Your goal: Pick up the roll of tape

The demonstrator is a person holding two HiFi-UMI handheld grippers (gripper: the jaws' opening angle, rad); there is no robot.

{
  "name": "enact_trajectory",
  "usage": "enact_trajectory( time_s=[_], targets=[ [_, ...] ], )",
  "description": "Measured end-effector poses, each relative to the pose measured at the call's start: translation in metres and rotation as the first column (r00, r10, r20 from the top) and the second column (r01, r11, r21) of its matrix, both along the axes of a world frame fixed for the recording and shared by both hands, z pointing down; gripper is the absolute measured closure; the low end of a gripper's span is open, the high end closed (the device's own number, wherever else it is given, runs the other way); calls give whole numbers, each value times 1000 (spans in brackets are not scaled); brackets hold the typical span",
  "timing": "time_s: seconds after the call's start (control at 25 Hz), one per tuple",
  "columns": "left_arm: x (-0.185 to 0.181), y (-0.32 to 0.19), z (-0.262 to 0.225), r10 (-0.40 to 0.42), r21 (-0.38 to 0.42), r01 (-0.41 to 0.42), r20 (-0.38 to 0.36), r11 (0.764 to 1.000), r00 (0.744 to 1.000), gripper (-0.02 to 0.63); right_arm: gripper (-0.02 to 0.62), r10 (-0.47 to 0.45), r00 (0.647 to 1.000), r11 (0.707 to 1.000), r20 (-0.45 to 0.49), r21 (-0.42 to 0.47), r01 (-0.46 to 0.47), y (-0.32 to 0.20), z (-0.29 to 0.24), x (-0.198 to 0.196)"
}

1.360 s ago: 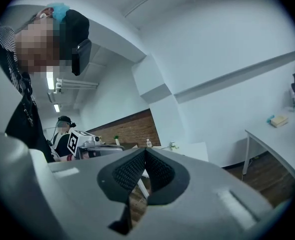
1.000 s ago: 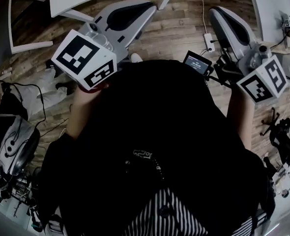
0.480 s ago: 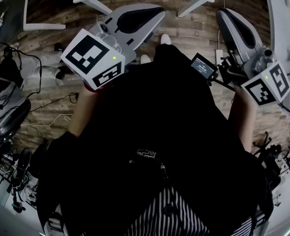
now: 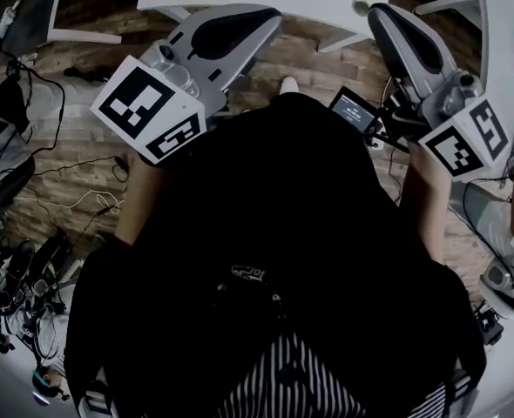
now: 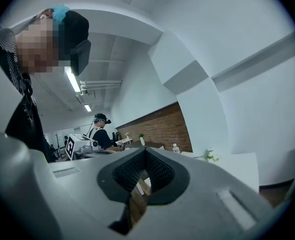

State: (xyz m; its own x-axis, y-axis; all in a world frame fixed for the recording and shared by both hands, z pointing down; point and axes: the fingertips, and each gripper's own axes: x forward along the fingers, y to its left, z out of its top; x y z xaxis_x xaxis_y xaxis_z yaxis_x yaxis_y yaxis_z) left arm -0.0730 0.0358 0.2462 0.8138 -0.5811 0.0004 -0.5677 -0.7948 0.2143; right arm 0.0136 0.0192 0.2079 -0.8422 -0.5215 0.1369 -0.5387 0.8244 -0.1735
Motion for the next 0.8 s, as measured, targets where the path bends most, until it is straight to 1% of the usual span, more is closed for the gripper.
enact_trajectory(
  time_s=[0.08, 0.16, 0.32, 0.52, 0.64, 0.8],
  targets=[
    [-1, -2, -3, -31, -3, 31, -13, 1000, 999, 603, 598, -31, 1000, 999, -5, -10, 31, -3, 0, -3],
    [8, 0, 0, -48, -12, 47, -24, 999, 999, 603, 598, -60, 998, 998, -10, -21, 59, -3, 4, 4],
    [31, -3, 11, -93, -15, 93, 7, 996, 996, 603, 598, -109, 994, 994, 4, -5, 109, -8, 13, 26],
    [66, 12, 12, -122, -60, 123, 31, 991, 992, 603, 597, -141, 990, 987, 21, -78, 143, 13, 28, 65],
    [56, 11, 6, -133, -72, 137, 51, 988, 990, 603, 597, -172, 985, 983, 24, -65, 173, 12, 21, 57],
    [31, 1, 5, -142, -87, 145, 41, 986, 989, 603, 598, -172, 984, 982, 47, -68, 175, -2, 18, 38]
  ],
)
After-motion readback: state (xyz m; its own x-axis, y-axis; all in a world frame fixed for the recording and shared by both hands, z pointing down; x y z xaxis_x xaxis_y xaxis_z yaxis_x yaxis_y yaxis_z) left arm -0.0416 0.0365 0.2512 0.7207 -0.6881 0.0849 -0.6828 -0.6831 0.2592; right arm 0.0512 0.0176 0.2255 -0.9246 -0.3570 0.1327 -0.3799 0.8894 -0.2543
